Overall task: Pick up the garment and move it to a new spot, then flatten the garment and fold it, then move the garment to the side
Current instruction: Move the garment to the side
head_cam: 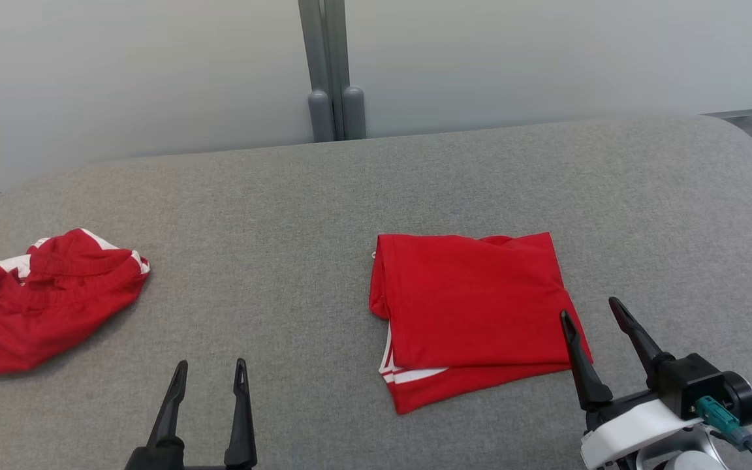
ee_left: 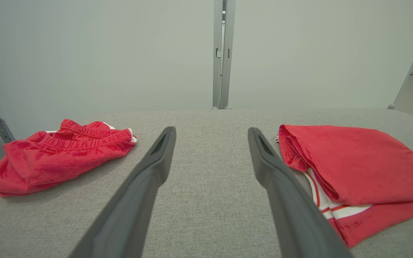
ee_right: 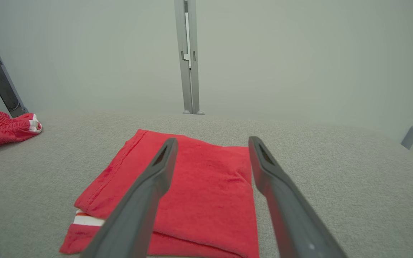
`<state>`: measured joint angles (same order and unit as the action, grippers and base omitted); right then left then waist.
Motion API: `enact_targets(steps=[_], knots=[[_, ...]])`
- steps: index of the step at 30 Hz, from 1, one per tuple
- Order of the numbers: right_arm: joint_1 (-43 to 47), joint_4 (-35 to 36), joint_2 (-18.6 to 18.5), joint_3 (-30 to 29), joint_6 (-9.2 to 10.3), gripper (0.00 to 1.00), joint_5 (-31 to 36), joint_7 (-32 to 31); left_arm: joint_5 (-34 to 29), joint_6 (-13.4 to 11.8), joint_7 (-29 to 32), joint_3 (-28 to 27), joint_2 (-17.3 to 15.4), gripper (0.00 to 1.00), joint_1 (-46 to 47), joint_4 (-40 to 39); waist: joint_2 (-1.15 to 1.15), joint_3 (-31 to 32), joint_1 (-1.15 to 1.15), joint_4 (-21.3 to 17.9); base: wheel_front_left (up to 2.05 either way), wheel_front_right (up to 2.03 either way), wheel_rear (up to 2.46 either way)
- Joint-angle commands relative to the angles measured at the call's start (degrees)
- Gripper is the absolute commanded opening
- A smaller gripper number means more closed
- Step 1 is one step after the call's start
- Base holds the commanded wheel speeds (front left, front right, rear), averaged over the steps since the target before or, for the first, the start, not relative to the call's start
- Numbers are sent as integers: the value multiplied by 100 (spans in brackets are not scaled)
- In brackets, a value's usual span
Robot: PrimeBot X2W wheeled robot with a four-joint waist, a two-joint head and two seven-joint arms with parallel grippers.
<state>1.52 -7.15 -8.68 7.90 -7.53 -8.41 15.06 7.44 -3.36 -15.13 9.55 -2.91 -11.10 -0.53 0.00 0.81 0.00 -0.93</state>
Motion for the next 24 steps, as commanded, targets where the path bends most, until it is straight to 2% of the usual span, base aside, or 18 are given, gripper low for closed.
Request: enact_targets(steps=[1,18,24], knots=[[-38,0,-20,5,9,100,-15,14,10,10,-1,1,1,100,12,6,0,-5,0,4,0,0,0],[-35,-32,-10,106,9,100,-89,14,-69,41,-1,32,0,100,-24,-28,0,18,0,53,0,0,0],[-222,-275,-137,329,9,100,-777,14,-140,77,-1,106,0,100,86,-91,0,-133,0,66,0,0,0]])
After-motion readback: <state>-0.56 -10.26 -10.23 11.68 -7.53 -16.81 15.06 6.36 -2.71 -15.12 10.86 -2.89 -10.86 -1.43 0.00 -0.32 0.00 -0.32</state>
